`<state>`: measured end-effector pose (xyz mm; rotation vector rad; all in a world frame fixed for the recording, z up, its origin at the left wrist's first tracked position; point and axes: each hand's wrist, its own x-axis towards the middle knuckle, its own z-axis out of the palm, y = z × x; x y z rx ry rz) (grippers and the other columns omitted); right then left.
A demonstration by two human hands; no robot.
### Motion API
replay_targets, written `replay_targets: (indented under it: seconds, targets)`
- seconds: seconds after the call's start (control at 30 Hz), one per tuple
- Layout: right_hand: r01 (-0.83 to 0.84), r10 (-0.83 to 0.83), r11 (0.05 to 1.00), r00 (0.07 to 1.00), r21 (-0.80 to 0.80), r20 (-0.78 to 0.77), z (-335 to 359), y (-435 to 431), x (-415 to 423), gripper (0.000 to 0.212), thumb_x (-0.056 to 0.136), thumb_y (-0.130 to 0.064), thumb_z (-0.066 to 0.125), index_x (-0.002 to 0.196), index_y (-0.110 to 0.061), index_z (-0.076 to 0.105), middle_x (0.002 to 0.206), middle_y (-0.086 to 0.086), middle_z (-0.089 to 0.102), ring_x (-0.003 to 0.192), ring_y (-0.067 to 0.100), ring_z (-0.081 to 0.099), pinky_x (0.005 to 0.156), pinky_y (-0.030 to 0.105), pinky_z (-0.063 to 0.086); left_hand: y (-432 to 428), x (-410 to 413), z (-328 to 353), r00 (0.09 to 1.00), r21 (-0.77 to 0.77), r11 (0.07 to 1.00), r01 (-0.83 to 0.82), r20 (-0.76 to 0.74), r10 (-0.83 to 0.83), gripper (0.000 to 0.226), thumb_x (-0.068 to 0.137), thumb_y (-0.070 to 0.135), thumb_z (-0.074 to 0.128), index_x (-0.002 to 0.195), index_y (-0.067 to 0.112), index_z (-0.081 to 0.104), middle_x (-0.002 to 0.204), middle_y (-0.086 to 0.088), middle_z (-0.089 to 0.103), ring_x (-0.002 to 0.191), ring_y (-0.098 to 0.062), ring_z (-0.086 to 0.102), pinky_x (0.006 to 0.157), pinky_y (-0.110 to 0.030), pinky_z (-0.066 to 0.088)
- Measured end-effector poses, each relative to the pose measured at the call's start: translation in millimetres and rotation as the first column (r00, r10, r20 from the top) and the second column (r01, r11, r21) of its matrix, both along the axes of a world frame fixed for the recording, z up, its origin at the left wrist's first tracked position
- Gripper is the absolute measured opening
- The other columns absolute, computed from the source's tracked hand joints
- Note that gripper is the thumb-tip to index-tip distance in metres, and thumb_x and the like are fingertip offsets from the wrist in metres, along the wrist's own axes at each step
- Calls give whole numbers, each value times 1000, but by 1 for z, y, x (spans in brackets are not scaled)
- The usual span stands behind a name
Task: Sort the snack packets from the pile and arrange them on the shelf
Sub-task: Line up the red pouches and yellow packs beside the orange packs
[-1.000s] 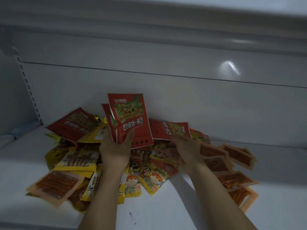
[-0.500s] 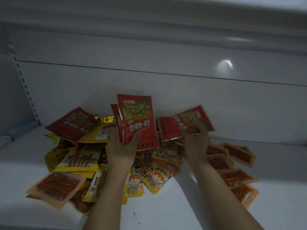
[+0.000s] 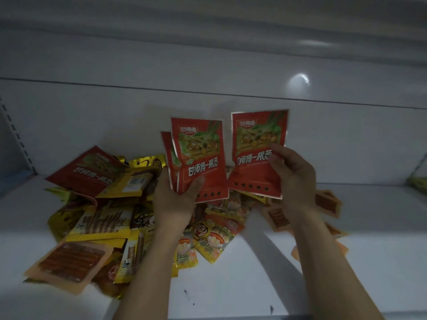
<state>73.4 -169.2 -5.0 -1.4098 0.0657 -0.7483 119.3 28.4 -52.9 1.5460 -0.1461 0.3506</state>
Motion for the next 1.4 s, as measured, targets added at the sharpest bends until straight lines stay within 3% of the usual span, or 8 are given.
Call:
replay_targets:
  seconds: [0.17, 0.27, 0.4, 0.5, 0.67, 0.97, 1.13, 1.4]
  targets:
    - [-36, 38, 996, 999, -83, 14, 11, -9, -33, 45, 84, 1, 71, 117, -29, 64, 113, -6, 66, 93, 2, 69, 65, 22, 58, -6, -1, 4, 1000, 38, 999, 16, -4, -16, 45, 83, 30, 76, 122, 23, 56, 99, 19, 63, 86, 5, 60, 77, -19, 49]
    - [-46, 45, 994, 999, -101, -18, 9, -12, -43, 36, 87, 1, 67, 107, -30, 67, 108, -5, 69, 89, 3, 70, 65, 17, 56, -19, -4, 12, 997, 99, 992, 74, 12, -76, 37, 86, 30, 74, 117, 29, 55, 96, 27, 59, 76, 16, 58, 70, -9, 49]
    - [76, -77, 997, 995, -15, -68, -1, -29, -55, 24, 91, -3, 65, 97, -25, 73, 103, -2, 73, 79, 5, 72, 63, 14, 54, -50, -19, 23, 987, 126, 980, 156, 28, -160, 39, 85, 33, 75, 120, 32, 59, 103, 22, 67, 92, 5, 63, 87, -27, 52]
    - [146, -144, 989, 982, 4, -125, -2, -51, -74, 19, 91, -10, 67, 108, -19, 72, 105, 0, 72, 83, 8, 72, 65, 18, 56, -86, -38, 27, 970, 120, 965, 234, 32, -240, 31, 84, 30, 77, 112, 33, 64, 101, 18, 71, 91, 5, 67, 84, -26, 54]
    - [113, -137, 986, 967, -121, -216, -4, -107, -133, 59, 82, -11, 77, 133, -23, 52, 111, -5, 67, 86, 7, 71, 65, 18, 55, -160, -76, 30, 931, 147, 921, 361, -7, -364, 27, 83, 33, 77, 106, 33, 63, 99, 13, 70, 94, -12, 69, 84, -36, 55]
    - [401, -390, 916, 905, 30, -170, -22, -213, -261, 39, 77, -1, 79, 110, -17, 66, 108, 7, 69, 88, 15, 72, 69, 31, 60, -280, -172, 27, 815, 135, 804, 579, -76, -574, 31, 82, 30, 78, 111, 25, 65, 100, 7, 74, 91, -11, 71, 87, -43, 57]
    - [463, -478, 878, 849, -118, -227, -34, -255, -327, 42, 83, -14, 77, 122, -25, 64, 112, -7, 65, 96, 10, 68, 75, 29, 61, -335, -224, 21, 782, 171, 765, 621, -68, -619, 34, 83, 28, 78, 112, 21, 64, 101, 8, 73, 92, -11, 70, 84, -35, 56]
    - [572, -567, 820, 805, -24, -172, -53, -313, -415, 39, 82, -6, 75, 115, -25, 67, 112, -2, 66, 100, 15, 68, 78, 36, 61, -409, -300, 10, 716, 194, 696, 692, -60, -695, 27, 85, 31, 76, 105, 31, 57, 99, 13, 69, 91, -7, 67, 73, -25, 52]
